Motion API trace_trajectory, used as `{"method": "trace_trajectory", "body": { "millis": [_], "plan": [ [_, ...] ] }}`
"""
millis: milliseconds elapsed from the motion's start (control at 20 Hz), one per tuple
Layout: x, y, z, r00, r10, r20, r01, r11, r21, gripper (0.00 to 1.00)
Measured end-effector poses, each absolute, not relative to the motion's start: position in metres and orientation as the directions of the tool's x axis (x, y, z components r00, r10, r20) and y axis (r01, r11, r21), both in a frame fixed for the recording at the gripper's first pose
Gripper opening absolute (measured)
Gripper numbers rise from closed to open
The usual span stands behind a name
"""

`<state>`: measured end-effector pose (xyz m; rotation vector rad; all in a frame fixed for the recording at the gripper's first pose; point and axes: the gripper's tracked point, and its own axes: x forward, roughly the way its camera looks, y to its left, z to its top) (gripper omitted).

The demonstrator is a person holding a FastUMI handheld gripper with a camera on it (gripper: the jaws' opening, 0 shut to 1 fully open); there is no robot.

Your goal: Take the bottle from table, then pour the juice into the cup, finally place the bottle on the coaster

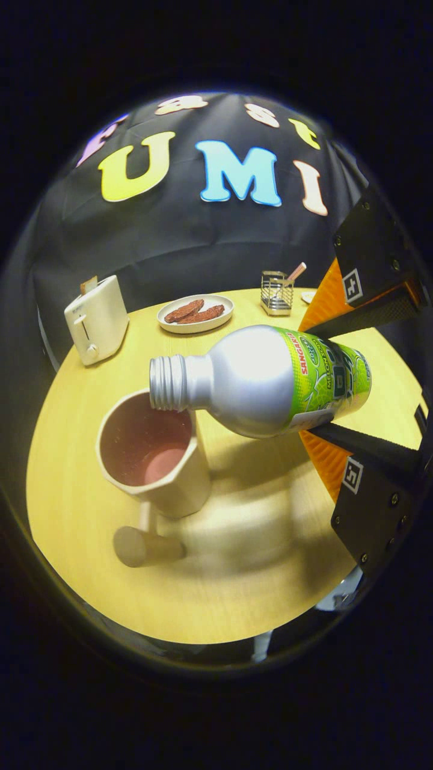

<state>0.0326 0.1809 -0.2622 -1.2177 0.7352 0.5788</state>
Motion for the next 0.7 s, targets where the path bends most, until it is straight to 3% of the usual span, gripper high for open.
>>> {"method": "trace_trajectory", "body": {
  "millis": [250,700],
  "plan": [
    [0.032,0.194,-0.267,0.585,0.135,-0.800,-0.750,0.465,-0.471,0.78],
    [0.047,0.193,-0.276,0.534,0.303,-0.789,-0.718,0.656,-0.234,0.78]
  ]
}}
